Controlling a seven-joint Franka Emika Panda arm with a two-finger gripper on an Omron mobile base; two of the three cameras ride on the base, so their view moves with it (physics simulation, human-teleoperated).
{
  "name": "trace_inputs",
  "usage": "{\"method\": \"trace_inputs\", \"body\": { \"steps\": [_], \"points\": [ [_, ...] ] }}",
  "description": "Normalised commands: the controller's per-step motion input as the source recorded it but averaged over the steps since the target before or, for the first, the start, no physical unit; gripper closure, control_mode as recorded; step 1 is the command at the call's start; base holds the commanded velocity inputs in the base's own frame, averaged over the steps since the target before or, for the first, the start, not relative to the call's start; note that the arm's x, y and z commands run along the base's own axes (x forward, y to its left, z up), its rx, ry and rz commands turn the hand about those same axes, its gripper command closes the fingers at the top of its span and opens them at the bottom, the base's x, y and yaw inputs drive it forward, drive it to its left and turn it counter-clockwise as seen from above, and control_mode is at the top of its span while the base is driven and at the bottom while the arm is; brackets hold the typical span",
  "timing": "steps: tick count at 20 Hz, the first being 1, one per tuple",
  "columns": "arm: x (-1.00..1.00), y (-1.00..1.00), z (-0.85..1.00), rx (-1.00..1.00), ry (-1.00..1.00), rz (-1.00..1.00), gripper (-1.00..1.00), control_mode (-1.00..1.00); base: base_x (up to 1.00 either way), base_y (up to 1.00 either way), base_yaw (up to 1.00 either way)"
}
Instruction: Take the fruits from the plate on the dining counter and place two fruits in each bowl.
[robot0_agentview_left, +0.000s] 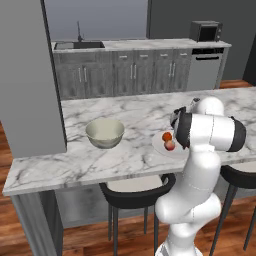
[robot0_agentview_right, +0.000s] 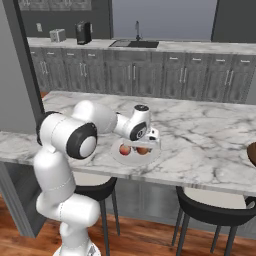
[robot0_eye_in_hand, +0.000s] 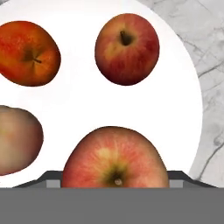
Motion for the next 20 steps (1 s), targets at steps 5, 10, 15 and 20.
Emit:
{"method": "trace_inputs", "body": {
  "steps": [5, 10, 15, 20],
  "points": [
    [-0.36, 0.77, 0.81, 0.0, 0.0, 0.0, 1.0, -1.0, 0.0, 0.0, 0.0],
    [-0.12, 1.0, 0.59, 0.0, 0.0, 0.0, 1.0, -1.0, 0.0, 0.0, 0.0],
    [0.18, 1.0, 0.03, 0.01, -0.06, 0.05, 1.0, -1.0, 0.0, 0.0, 0.0],
    [0.36, 1.0, 0.0, 0.05, -0.03, 0.09, 1.0, -1.0, 0.0, 0.0, 0.0]
  ]
}}
